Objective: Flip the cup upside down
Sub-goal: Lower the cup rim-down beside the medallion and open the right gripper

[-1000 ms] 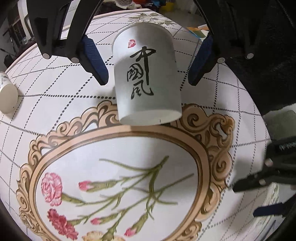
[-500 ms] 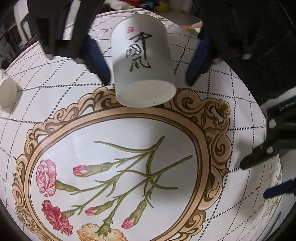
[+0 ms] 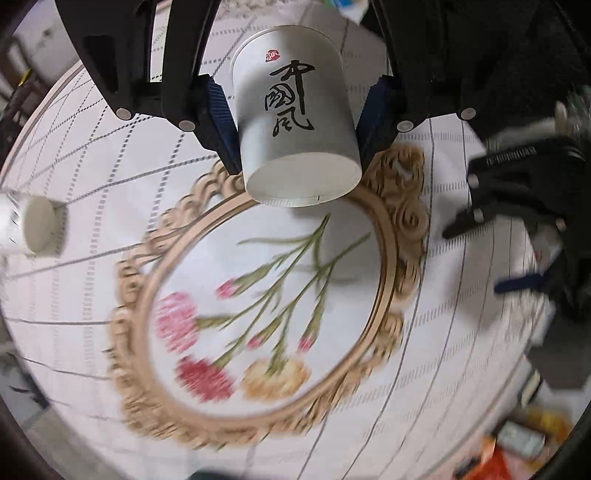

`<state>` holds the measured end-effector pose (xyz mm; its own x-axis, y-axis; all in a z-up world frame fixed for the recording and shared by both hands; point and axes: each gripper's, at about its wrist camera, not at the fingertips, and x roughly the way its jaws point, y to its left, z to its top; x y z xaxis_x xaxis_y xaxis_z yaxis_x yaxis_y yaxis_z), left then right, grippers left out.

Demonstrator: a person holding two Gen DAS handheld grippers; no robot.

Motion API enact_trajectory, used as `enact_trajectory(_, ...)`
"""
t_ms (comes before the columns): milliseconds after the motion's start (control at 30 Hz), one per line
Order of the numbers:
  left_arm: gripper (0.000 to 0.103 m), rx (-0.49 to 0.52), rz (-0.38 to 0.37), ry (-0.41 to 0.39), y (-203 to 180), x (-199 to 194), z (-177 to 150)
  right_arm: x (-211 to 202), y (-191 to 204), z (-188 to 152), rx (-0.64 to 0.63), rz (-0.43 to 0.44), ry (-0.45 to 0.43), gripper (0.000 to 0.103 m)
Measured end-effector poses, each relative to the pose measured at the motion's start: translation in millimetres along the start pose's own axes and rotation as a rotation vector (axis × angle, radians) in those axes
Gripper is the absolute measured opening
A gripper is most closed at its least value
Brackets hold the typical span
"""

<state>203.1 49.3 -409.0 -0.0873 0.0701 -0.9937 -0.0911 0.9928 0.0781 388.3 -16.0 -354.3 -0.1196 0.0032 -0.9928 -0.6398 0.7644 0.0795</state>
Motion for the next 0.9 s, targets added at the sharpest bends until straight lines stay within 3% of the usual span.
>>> enact_trajectory(267,0.085,0.007,-0.013,0.006,-16,2,-1,-26,-18,-41,0.233,-0.041,-0.426,0.062)
enact_trajectory(433,0.085,0.008,-0.022,0.020,-18,12,-3,-28,-25,-55,0.330,-0.094,-0.582,0.062)
enact_trajectory(567,0.085,0.031,-0.007,0.014,-26,15,-1,-21,-20,-65,0.364,-0.131,-0.650,0.062)
enact_trajectory(900,0.085,0.071,0.009,-0.005,-50,10,-9,-20,-15,-89,0.398,-0.130,-0.654,0.062)
